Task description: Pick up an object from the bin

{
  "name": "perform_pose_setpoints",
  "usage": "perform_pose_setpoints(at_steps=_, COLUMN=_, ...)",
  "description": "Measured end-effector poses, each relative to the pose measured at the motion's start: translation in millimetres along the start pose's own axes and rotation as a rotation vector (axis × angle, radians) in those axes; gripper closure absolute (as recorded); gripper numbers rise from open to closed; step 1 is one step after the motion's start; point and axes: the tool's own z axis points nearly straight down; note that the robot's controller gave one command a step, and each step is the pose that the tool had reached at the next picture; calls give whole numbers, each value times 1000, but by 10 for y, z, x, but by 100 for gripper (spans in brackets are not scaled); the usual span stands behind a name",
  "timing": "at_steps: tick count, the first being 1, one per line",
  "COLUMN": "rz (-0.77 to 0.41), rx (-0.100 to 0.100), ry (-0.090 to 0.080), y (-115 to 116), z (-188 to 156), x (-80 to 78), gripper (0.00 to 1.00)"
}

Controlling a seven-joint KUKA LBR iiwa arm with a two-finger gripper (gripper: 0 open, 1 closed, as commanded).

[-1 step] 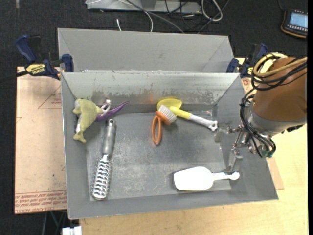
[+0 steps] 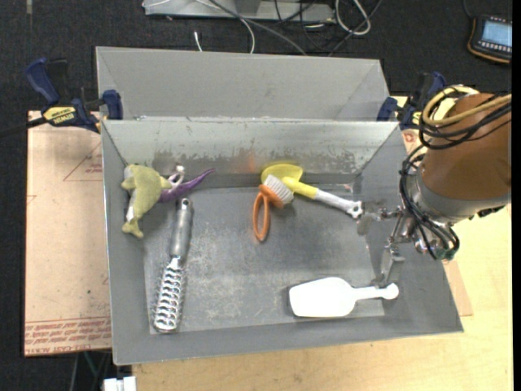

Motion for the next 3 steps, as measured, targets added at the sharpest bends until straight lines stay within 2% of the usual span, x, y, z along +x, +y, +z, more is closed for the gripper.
perform_pose_setpoints(at_steps=1, rz=-149, rx=0, ry=-12, y=202, z=1175, x=274, gripper=0)
perform_pose_setpoints(at_steps=2, rz=-197, rx=2, ry=-10, y=201, z=579, x=265, gripper=0)
perform_pose_setpoints(at_steps=3, rz=-155, rx=0, ry=-20, y=212, z=1091, x=245, gripper=0)
